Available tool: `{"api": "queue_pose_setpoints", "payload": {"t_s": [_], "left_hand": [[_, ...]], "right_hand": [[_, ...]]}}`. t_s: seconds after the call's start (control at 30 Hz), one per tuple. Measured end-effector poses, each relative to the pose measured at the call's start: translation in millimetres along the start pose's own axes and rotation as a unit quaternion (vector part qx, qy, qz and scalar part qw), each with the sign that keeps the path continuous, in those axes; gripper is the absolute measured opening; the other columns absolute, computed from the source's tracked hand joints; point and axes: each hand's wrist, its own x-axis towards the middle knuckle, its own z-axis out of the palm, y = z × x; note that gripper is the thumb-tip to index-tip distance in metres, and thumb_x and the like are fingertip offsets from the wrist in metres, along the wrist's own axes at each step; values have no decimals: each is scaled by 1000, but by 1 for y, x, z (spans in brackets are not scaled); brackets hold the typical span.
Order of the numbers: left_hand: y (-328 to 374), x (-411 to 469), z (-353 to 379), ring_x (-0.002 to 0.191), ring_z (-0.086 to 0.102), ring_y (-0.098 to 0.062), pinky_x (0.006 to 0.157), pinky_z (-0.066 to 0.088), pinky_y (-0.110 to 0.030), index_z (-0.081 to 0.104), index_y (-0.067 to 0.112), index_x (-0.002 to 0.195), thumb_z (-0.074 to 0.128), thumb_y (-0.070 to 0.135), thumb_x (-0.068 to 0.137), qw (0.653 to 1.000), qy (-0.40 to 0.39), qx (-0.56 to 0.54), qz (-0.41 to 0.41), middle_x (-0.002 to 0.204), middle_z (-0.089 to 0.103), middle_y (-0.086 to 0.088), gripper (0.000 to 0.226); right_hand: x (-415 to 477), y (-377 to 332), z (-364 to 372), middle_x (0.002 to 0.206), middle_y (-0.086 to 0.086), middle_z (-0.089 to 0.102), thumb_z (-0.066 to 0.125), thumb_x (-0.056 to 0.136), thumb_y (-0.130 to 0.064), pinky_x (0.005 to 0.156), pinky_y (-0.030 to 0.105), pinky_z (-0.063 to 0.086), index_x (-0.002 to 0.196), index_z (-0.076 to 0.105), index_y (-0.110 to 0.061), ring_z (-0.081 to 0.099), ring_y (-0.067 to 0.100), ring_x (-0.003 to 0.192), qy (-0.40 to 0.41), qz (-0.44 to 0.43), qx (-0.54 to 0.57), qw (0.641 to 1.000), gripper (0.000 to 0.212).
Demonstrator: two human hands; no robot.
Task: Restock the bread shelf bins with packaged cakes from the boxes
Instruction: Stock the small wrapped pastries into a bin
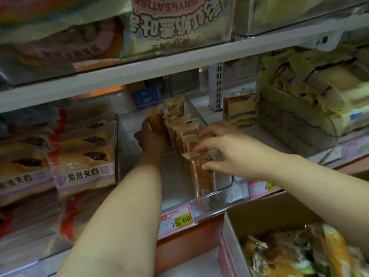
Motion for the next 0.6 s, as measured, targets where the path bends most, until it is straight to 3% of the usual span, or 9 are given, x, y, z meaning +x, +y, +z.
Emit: {"api": "queue_pose_setpoints", "payload": {"t_s": [0.13,0.37,0.47,0.53,0.6], "left_hand": [[0,2,2,127,45,-30,105,36,-36,35,19,146,52,27,97,1000,6,-18,9,142,44,-14,53],[13,-27,-12,133,41,-24,111,33,-36,27,15,148,51,19,99,997,2,-79,16,146,40,-11,55],[29,-62,-29,118,49,-14,96,38,-19,46,18,132,48,12,98,990,23,-93,102,121,51,4,34],[33,-92,-42,110,54,-14,84,42,-13,53,18,120,46,5,96,976,54,-111,177,115,55,4,28],[33,-130,-53,104,56,-7,86,43,-11,54,21,114,47,1,93,960,61,-109,250,114,58,2,31]], "right_hand": [[-1,1,2,125,0,54,71,80,-39,97,41,40,119,66,-30,42,21,120,3,-6,2,1000,40],[-18,-6,-2,131,1,53,73,79,-35,102,38,39,129,58,-27,42,21,125,38,-11,-3,999,52],[-36,-12,-5,122,1,59,74,79,-30,96,31,38,122,62,-23,48,19,116,107,-18,-8,994,45],[-53,-19,-9,115,-3,61,68,83,-29,93,25,38,118,64,-21,48,13,110,132,-12,-2,991,37],[-74,-23,-15,106,-5,63,64,86,-24,87,23,43,112,67,-19,52,10,102,145,-8,14,989,27]]}}
